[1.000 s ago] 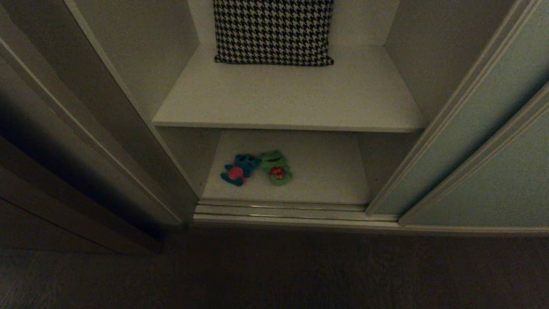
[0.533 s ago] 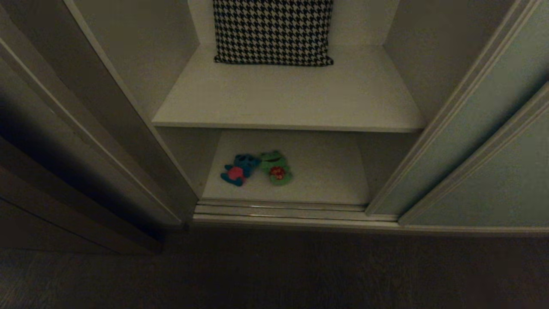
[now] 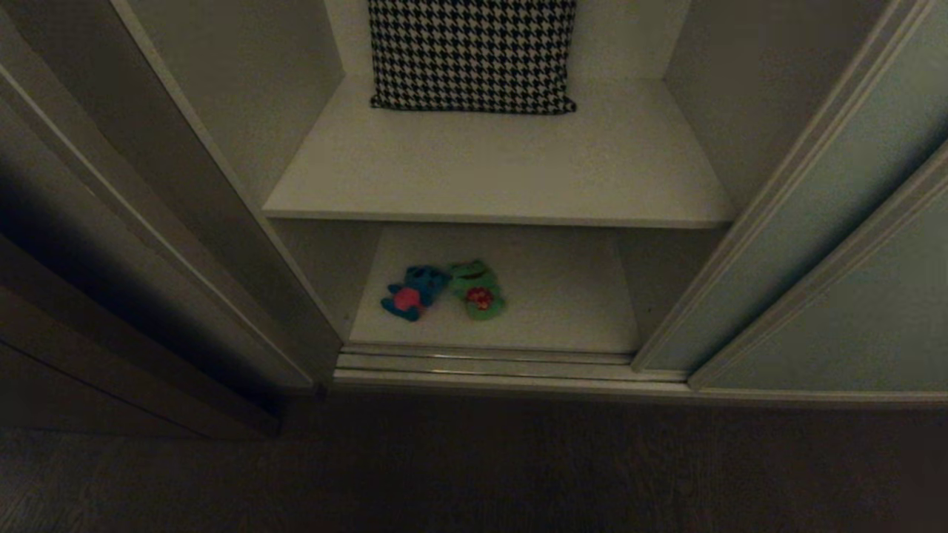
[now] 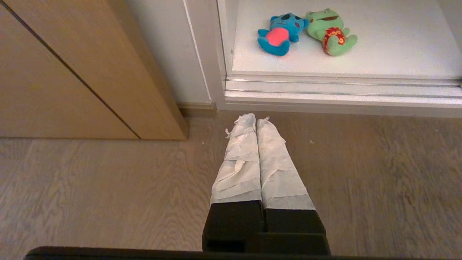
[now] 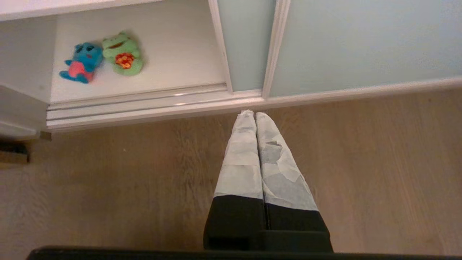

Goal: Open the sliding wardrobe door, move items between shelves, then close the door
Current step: Close the door

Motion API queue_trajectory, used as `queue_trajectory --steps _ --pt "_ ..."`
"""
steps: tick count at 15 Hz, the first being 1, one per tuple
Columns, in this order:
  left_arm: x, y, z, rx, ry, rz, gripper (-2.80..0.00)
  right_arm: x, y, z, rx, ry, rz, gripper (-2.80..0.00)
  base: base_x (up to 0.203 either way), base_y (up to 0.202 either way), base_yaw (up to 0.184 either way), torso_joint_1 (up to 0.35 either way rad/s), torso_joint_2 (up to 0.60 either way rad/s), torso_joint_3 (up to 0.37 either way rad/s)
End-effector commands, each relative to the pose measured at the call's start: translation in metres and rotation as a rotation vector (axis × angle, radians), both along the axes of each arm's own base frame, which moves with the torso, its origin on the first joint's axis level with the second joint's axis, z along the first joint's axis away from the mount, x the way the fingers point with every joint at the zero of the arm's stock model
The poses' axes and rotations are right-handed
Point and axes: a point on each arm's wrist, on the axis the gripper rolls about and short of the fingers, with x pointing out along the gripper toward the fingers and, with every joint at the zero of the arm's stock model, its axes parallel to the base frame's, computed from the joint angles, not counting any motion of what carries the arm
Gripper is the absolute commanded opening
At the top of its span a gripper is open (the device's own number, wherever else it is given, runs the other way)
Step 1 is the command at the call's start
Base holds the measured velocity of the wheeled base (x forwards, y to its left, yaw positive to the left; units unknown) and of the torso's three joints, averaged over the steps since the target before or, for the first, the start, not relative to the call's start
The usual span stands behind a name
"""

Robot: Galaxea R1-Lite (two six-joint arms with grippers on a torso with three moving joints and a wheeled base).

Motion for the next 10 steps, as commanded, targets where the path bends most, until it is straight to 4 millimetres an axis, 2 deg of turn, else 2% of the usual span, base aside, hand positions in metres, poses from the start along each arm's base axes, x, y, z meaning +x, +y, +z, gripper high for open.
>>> queue_trajectory --steps 1,3,6,10 --pt "0.000 0.000 0.000 0.001 0.001 0.000 -2.80 0.035 -0.005 0.007 0.021 0.067 -0.019 -2.80 0.000 0.000 0.000 0.000 0.00 0.000" --pt "0.000 0.000 0.000 0.001 0.001 0.000 -2.80 0.057 -0.014 0.014 0.021 0.049 -0.026 -2.80 0.000 0.000 0.000 0.000 0.00 0.000" --pt "0.000 0.000 0.000 0.001 0.001 0.000 -2.80 0.087 -0.041 0.022 0.036 0.001 -0.007 -2.80 0.000 0.000 0.000 0.000 0.00 0.000" --pt "0.000 0.000 0.000 0.001 0.001 0.000 -2.80 0.106 -0.056 0.022 0.045 -0.022 0.062 -2.80 0.000 0.000 0.000 0.000 0.00 0.000"
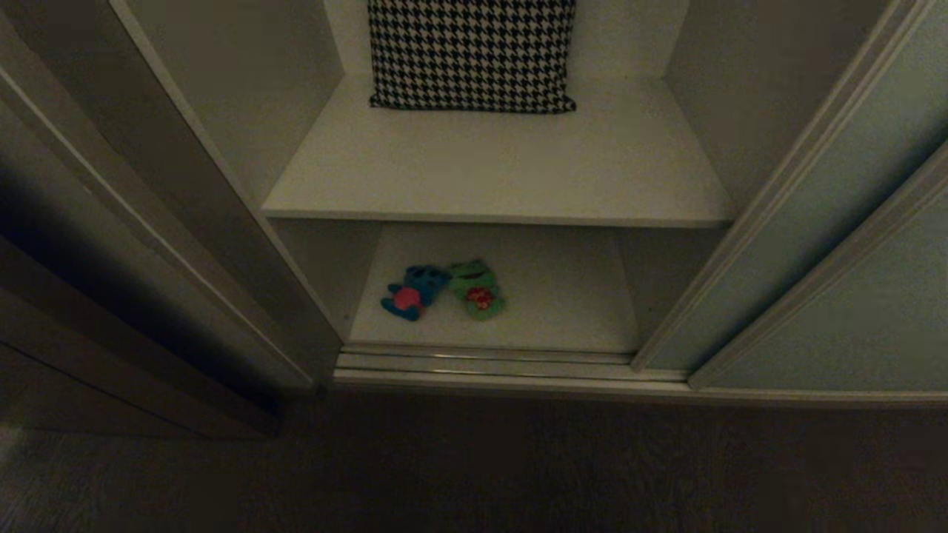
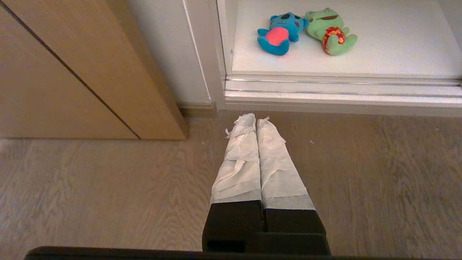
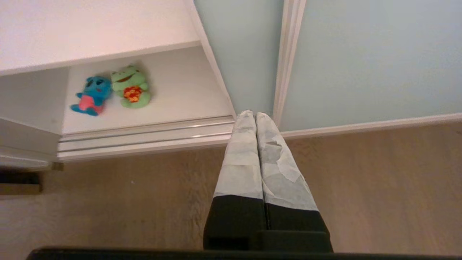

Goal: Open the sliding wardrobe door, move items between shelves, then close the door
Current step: Close the door

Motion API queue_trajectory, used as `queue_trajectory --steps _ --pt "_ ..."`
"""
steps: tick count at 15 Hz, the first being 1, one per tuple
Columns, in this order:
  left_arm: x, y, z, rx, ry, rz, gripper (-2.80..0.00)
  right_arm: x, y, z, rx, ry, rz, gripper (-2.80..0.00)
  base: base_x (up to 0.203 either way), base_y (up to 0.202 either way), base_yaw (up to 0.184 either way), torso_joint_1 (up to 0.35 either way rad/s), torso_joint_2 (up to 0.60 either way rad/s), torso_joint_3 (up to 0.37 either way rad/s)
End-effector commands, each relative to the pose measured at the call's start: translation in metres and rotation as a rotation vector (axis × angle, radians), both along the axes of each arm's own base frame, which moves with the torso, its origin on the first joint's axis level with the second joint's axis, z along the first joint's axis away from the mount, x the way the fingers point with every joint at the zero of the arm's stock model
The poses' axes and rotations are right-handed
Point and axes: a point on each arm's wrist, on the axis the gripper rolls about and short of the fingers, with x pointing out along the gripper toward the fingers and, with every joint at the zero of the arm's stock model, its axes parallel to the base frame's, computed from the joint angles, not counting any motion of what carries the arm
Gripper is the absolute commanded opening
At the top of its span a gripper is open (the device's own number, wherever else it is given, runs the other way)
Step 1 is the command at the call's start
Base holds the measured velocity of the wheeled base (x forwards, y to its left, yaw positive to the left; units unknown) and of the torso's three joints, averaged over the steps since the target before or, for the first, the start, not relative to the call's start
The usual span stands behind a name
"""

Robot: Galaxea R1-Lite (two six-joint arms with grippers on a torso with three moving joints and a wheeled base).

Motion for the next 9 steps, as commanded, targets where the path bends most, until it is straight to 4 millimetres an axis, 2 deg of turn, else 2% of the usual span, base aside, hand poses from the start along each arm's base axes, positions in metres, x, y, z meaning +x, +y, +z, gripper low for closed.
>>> queue_trajectory --steps 1,9 --pt "0.000 0.000 0.000 0.000 0.001 0.000 -2.80 0.017 -0.015 -0.005 0.041 0.033 0.030 -2.80 0.000 0.000 0.000 0.000 0.00 0.000" --pt "0.000 0.000 0.000 0.000 0.001 0.000 -2.80 0.054 -0.047 -0.015 0.094 0.054 0.131 -2.80 0.000 0.000 0.000 0.000 0.00 0.000"
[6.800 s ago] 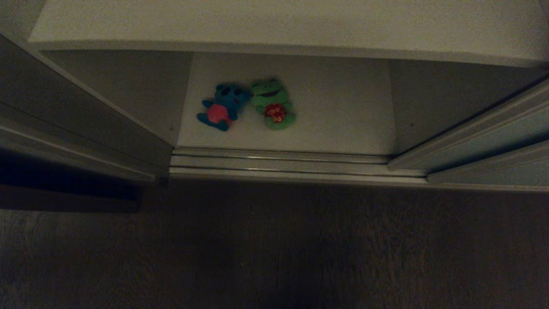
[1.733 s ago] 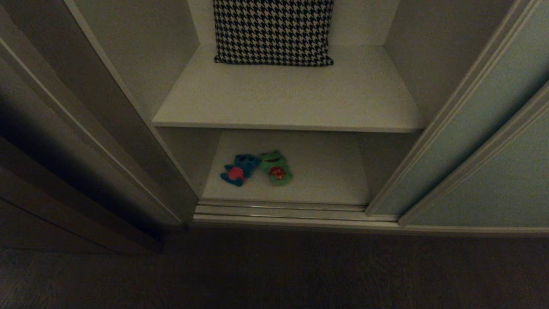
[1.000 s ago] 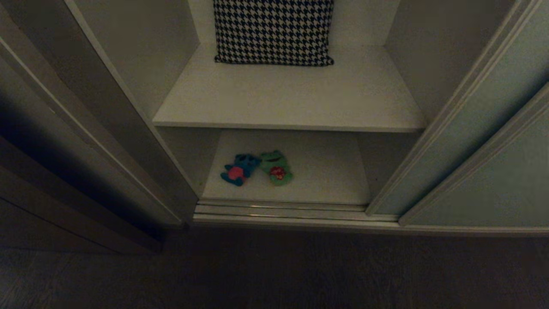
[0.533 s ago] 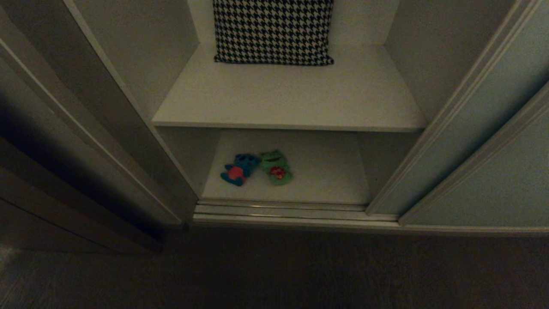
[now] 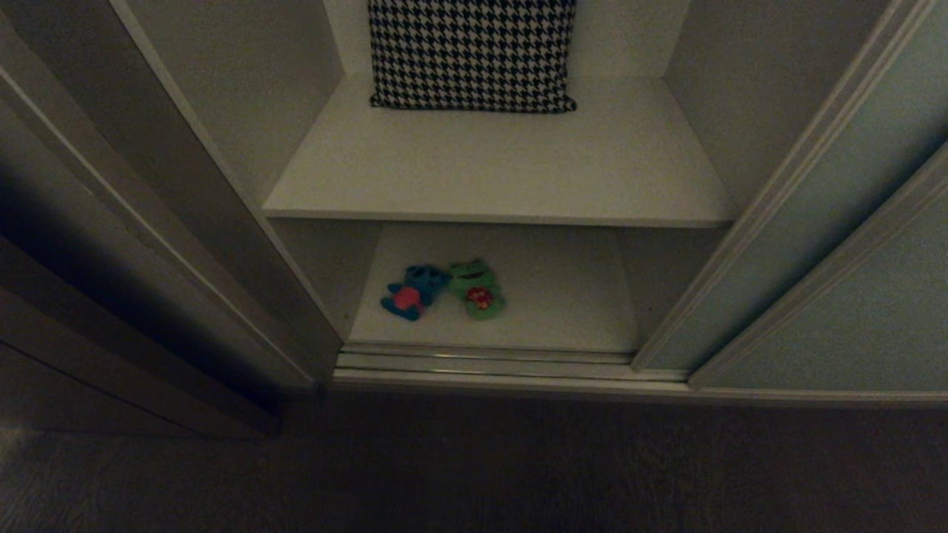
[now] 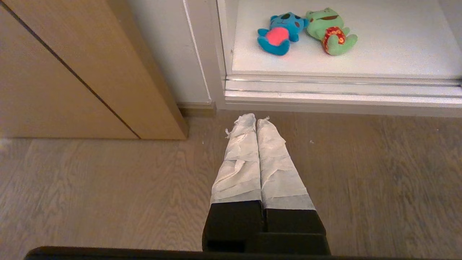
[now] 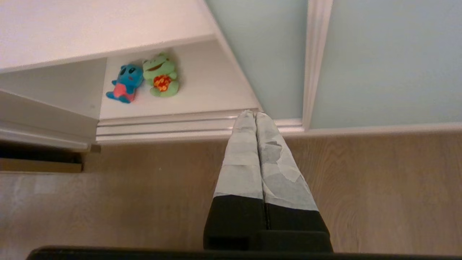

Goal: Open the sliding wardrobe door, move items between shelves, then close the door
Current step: Close the door

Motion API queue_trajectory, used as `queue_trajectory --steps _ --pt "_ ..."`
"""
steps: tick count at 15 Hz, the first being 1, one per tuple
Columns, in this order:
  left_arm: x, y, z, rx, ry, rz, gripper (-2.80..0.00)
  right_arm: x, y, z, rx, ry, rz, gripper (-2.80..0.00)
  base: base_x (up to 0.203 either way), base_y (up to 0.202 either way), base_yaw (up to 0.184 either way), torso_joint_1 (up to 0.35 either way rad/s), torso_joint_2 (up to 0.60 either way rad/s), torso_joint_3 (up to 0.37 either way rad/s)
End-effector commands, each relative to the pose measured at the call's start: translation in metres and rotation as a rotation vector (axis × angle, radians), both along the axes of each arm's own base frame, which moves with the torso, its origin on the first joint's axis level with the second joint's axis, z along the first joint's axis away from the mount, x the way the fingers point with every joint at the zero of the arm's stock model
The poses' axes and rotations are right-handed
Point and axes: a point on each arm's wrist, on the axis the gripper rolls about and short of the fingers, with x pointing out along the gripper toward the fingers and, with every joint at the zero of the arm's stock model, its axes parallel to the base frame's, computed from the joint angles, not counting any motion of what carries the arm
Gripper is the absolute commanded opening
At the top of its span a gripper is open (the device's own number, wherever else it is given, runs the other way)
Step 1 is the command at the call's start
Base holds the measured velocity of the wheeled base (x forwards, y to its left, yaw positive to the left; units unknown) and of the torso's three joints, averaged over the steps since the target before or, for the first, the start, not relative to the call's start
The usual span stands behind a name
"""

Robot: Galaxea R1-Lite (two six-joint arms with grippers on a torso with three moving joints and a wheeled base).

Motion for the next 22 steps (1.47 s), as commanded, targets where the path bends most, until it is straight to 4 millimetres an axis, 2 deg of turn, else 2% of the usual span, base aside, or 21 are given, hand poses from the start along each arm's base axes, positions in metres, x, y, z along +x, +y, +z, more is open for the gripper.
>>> queue_trajectory --steps 1,16,22 --pt "0.000 0.000 0.000 0.001 0.001 0.000 -2.80 0.014 -0.014 -0.004 0.017 0.015 -0.004 -2.80 0.000 0.000 0.000 0.000 0.00 0.000" --pt "0.000 0.000 0.000 0.001 0.001 0.000 -2.80 0.065 -0.062 -0.011 0.018 0.016 -0.010 -2.80 0.000 0.000 0.000 0.000 0.00 0.000" --pt "0.000 0.000 0.000 0.001 0.001 0.000 -2.80 0.084 -0.075 -0.012 0.027 0.028 0.002 -2.80 0.000 0.000 0.000 0.000 0.00 0.000"
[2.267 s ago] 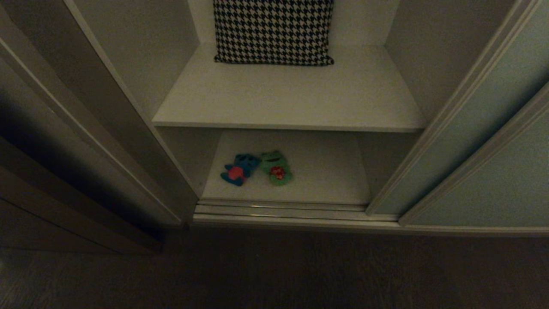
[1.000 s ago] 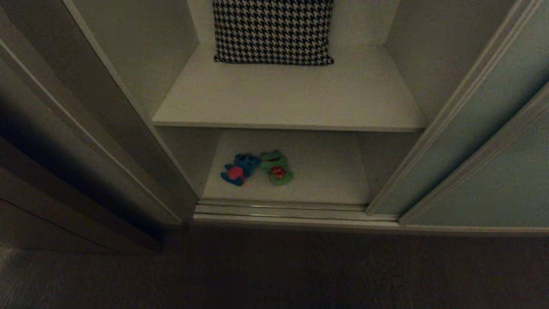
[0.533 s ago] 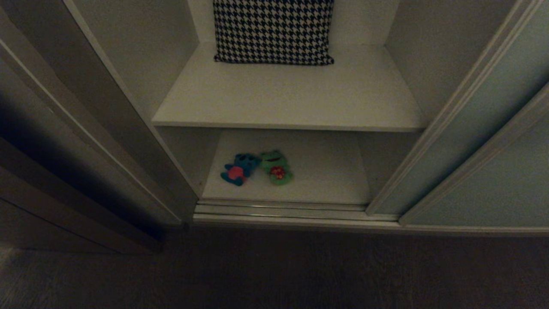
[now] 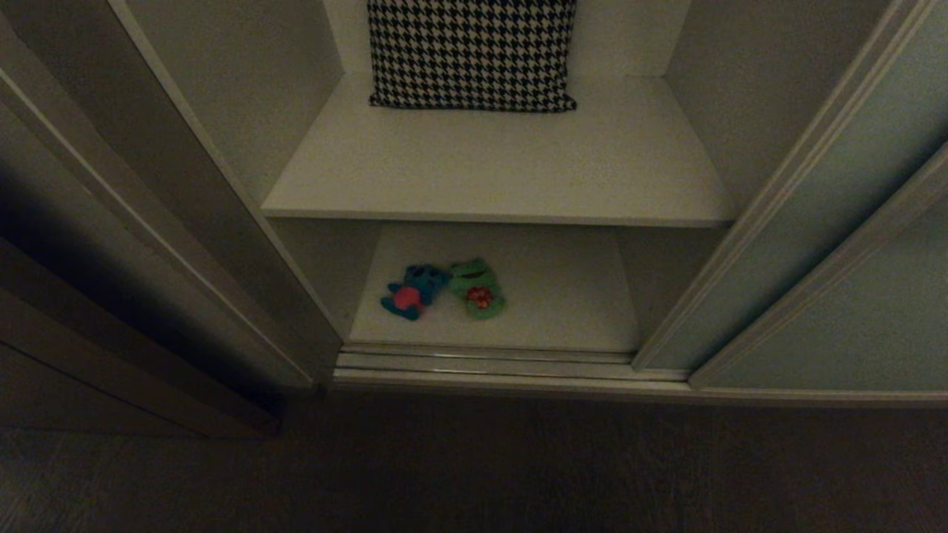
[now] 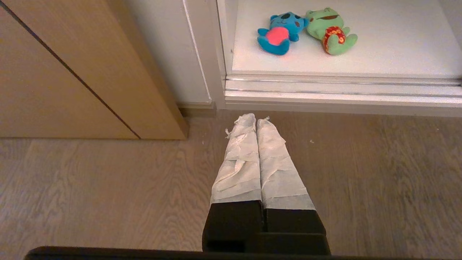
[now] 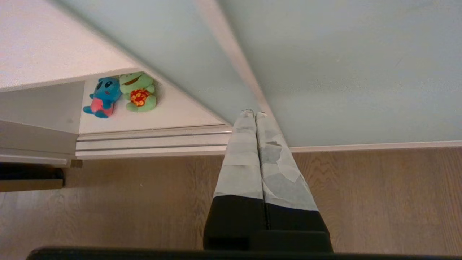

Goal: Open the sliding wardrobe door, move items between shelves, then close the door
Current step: Close the door

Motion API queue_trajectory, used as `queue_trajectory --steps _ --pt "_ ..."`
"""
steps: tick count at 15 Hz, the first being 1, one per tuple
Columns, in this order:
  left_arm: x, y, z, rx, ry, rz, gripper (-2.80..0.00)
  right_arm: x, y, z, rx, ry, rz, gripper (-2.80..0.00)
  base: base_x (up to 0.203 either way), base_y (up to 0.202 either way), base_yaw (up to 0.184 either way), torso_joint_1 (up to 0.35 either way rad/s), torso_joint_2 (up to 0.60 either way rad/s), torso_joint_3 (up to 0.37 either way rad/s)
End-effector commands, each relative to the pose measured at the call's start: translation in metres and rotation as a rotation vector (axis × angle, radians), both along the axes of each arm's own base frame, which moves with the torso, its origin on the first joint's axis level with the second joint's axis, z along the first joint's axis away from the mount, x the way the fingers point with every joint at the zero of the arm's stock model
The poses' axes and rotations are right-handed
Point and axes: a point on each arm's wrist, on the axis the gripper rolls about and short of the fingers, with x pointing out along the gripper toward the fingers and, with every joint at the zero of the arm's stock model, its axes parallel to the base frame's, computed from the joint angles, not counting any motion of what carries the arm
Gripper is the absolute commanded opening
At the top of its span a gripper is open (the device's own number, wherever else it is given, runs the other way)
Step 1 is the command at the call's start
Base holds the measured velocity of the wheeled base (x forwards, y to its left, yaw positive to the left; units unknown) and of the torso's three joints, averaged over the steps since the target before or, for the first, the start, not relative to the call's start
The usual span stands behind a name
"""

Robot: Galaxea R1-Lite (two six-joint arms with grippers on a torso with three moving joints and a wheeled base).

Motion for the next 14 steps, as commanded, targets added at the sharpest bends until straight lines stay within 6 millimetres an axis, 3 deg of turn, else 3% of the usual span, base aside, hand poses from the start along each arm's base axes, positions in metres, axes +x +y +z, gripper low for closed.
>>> queue_trajectory --steps 1,7,14 --pt "0.000 0.000 0.000 0.000 0.001 0.001 -2.80 0.010 -0.005 -0.002 0.009 0.009 0.017 -2.80 0.000 0.000 0.000 0.000 0.00 0.000" --pt "0.000 0.000 0.000 0.000 0.001 0.001 -2.80 0.019 0.005 0.002 -0.002 -0.002 0.072 -2.80 0.000 0.000 0.000 0.000 0.00 0.000" --pt "0.000 0.000 0.000 0.000 0.001 0.001 -2.80 0.036 -0.005 0.004 -0.033 -0.023 0.039 -2.80 0.000 0.000 0.000 0.000 0.00 0.000"
